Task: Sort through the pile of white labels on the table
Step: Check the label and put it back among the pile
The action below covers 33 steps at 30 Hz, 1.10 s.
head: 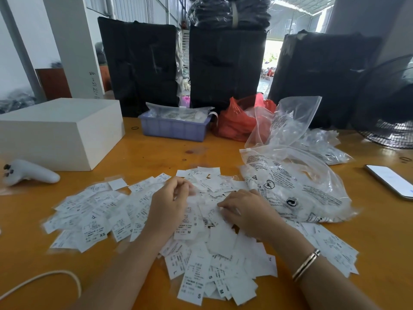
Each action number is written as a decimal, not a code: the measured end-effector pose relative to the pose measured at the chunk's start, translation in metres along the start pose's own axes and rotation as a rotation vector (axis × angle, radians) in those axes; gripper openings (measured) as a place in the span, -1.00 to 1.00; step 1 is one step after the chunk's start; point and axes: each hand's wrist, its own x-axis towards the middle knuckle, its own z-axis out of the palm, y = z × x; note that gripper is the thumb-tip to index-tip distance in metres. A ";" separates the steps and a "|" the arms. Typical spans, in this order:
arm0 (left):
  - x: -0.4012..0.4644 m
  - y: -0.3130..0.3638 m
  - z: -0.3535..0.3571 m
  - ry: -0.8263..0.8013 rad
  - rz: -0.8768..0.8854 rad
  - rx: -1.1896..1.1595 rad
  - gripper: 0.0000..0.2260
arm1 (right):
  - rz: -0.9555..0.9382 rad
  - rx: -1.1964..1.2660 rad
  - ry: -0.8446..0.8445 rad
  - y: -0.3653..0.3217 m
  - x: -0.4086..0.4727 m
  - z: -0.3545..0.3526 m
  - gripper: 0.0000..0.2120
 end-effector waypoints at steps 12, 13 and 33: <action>0.002 -0.004 0.000 0.009 0.089 0.031 -0.92 | 0.097 0.104 0.204 -0.007 0.002 0.011 -0.76; 0.001 -0.005 -0.001 -0.006 0.096 0.049 -0.87 | 0.108 0.097 0.127 -0.004 0.001 0.011 -0.72; 0.001 -0.004 0.001 -0.022 0.015 0.020 -0.88 | 0.403 0.839 0.241 -0.006 0.011 0.011 -0.83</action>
